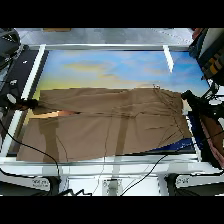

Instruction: Fold the clothes and pants, and hang the long-sleeved shirts on hangers.

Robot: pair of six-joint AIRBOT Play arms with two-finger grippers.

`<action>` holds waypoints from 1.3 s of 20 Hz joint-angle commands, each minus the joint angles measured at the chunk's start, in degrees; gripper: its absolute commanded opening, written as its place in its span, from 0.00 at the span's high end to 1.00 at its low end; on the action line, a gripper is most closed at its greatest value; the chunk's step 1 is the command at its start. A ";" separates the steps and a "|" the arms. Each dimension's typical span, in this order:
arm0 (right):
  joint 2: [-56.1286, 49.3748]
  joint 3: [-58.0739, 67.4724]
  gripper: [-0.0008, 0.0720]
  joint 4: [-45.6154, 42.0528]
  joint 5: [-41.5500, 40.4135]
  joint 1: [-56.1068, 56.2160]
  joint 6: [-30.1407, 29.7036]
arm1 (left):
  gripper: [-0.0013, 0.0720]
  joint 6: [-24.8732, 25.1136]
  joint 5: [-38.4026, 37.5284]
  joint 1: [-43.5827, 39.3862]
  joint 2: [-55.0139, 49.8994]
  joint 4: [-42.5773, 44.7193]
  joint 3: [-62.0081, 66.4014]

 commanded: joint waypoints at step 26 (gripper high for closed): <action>26.40 -24.35 0.23 -21.14 46.47 -29.86 9.35 | 0.03 -6.14 -19.89 1.20 17.97 3.93 -6.97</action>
